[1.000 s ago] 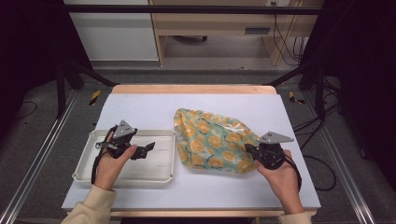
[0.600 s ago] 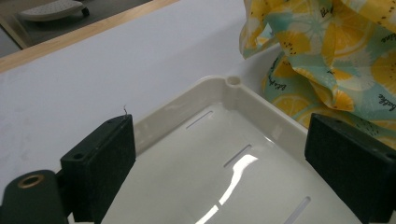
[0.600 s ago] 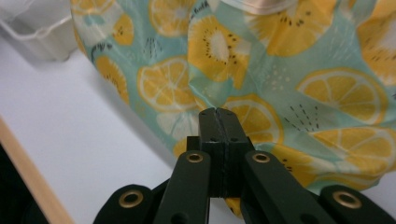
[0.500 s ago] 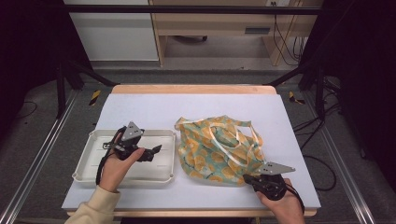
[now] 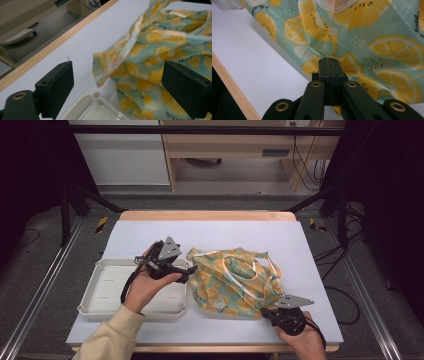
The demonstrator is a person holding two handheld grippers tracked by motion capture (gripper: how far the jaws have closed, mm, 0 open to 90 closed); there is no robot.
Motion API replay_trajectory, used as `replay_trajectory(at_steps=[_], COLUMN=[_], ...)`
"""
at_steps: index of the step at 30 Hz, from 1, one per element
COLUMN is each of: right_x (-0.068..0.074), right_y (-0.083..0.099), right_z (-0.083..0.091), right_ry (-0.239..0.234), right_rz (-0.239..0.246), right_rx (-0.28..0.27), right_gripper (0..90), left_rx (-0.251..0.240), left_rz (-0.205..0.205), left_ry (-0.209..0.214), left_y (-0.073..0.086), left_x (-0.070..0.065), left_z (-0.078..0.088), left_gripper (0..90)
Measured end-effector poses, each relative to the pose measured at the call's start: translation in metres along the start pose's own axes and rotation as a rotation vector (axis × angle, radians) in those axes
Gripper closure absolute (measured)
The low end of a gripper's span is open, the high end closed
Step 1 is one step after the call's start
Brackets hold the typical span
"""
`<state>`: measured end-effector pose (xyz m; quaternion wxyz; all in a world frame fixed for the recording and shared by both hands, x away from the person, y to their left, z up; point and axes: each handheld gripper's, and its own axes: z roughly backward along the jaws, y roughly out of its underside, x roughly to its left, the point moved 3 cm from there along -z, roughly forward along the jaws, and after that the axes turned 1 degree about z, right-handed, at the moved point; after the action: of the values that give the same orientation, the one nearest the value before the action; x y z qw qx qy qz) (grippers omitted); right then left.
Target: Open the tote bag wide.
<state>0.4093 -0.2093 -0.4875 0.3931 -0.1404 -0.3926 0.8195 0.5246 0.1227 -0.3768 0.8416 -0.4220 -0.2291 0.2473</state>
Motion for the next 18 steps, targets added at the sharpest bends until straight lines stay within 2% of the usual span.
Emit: replay_trajectory(at_steps=[6, 7, 9, 10, 11, 12, 14, 17, 18], right_x=[-0.001, -0.001, -0.001, -0.001, -0.001, -0.001, -0.001, -0.001, -0.001], right_y=[0.001, 0.001, 0.001, 0.001, 0.001, 0.001, 0.001, 0.001, 0.001], right_z=[0.0, 0.001, 0.001, 0.001, 0.001, 0.001, 0.001, 0.002, 0.003], right_ry=[0.003, 0.003, 0.004, 0.004, 0.004, 0.004, 0.006, 0.007, 0.006], right_rz=[-0.001, -0.002, -0.003, -0.003, -0.002, -0.002, -0.004, -0.004, -0.008], right_rx=[0.005, 0.001, 0.0, 0.0, -0.001, -0.001, -0.002, -0.005, -0.004], right_gripper=[90.0, 90.0, 90.0, 90.0, 90.0, 90.0, 90.0, 90.0, 90.0], left_rx=[0.017, 0.025, 0.042, 0.042, 0.069, 0.069, 0.094, 0.098, 0.098], left_rz=[0.006, 0.01, 0.008, 0.008, -0.004, -0.004, -0.016, -0.012, -0.008], left_ry=[0.037, 0.07, 0.086, 0.086, 0.094, 0.094, 0.086, 0.081, 0.083], left_y=[-0.007, -0.007, -0.006, -0.006, -0.005, -0.005, -0.002, 0.001, 0.004], left_x=[0.001, -0.001, -0.005, -0.005, -0.007, -0.007, -0.009, -0.01, -0.011], left_z=[-0.018, -0.024, -0.027, -0.027, -0.029, -0.029, -0.033, -0.033, -0.032], left_gripper=[13.9, 15.9, 19.2, 23.1, 30.6, 34.3, 47.3, 67.3, 67.3])
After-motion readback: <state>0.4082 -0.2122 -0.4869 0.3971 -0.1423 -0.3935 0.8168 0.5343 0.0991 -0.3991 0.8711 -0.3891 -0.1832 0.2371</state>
